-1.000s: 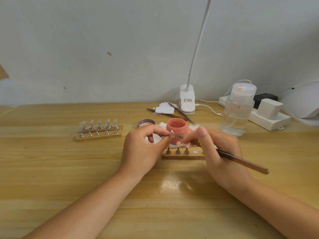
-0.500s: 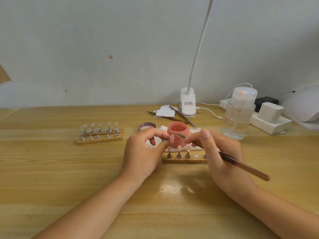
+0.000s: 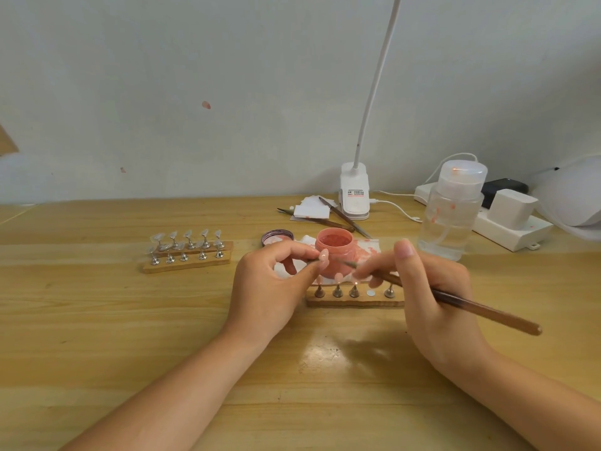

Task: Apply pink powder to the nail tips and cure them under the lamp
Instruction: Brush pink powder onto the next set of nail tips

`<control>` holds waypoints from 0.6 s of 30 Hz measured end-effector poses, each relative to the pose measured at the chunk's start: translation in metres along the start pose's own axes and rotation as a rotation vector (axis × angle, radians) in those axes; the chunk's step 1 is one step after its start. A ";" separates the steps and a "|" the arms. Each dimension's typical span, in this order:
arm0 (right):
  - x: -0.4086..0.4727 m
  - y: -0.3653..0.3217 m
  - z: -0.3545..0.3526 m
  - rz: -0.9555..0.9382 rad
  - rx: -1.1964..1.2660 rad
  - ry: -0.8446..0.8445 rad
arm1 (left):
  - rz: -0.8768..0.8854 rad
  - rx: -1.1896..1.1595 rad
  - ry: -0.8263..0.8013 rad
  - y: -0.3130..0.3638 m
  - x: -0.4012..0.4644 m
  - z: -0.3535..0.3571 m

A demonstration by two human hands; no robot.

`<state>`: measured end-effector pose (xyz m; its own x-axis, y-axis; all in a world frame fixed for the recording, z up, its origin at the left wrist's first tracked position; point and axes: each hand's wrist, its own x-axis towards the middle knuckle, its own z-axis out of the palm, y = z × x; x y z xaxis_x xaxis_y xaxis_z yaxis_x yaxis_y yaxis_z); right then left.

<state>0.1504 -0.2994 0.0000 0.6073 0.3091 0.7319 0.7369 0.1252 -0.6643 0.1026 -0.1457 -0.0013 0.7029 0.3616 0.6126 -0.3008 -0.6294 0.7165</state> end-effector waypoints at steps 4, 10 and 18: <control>0.002 0.001 0.001 -0.062 -0.032 0.011 | 0.004 -0.061 -0.011 -0.001 0.001 -0.001; 0.001 0.005 0.000 -0.016 -0.045 0.000 | 0.050 -0.089 -0.023 -0.007 0.000 0.002; 0.000 0.004 0.000 0.079 -0.004 -0.071 | 0.138 -0.042 -0.012 -0.009 0.000 0.004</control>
<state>0.1533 -0.2993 -0.0027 0.6409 0.3834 0.6650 0.6892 0.0942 -0.7185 0.1079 -0.1429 -0.0090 0.6608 0.2650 0.7022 -0.4216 -0.6430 0.6394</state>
